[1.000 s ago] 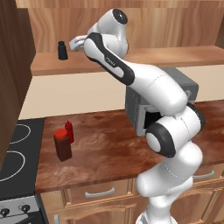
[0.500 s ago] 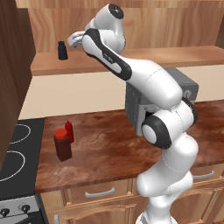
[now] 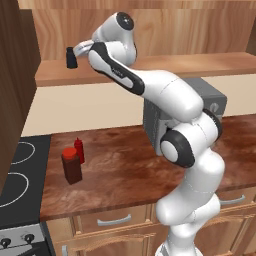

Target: Collect the paprika, ketchup, and shaker from the cabinet and place them next to the stove.

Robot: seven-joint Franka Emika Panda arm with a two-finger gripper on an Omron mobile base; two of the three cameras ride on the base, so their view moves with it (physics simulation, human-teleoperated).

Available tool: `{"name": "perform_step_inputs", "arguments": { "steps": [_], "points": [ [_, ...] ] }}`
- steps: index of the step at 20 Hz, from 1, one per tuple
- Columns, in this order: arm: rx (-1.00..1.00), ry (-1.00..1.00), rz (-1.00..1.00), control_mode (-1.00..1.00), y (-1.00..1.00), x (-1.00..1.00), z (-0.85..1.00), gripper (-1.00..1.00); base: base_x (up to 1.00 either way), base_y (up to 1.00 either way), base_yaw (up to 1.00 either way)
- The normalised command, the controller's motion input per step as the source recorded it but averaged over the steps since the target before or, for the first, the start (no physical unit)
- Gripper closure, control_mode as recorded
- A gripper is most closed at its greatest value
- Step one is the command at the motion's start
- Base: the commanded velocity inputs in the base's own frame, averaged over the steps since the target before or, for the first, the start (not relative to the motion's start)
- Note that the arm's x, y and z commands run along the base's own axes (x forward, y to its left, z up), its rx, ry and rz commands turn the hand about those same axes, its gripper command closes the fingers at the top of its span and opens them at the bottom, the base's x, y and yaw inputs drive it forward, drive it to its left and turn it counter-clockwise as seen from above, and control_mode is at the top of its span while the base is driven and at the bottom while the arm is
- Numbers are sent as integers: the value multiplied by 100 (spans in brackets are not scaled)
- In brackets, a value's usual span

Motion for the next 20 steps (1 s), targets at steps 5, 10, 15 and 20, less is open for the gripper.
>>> {"name": "perform_step_inputs", "arguments": {
  "steps": [5,10,15,20],
  "points": [
    [0,-1,0,-100,15,16,-9,-100,0,0,0],
    [0,-1,0,-100,7,15,-5,-100,0,0,0],
    [0,0,0,-100,10,13,0,-100,0,0,0],
    [0,0,0,-100,22,13,0,-100,0,0,0]
  ]
}}
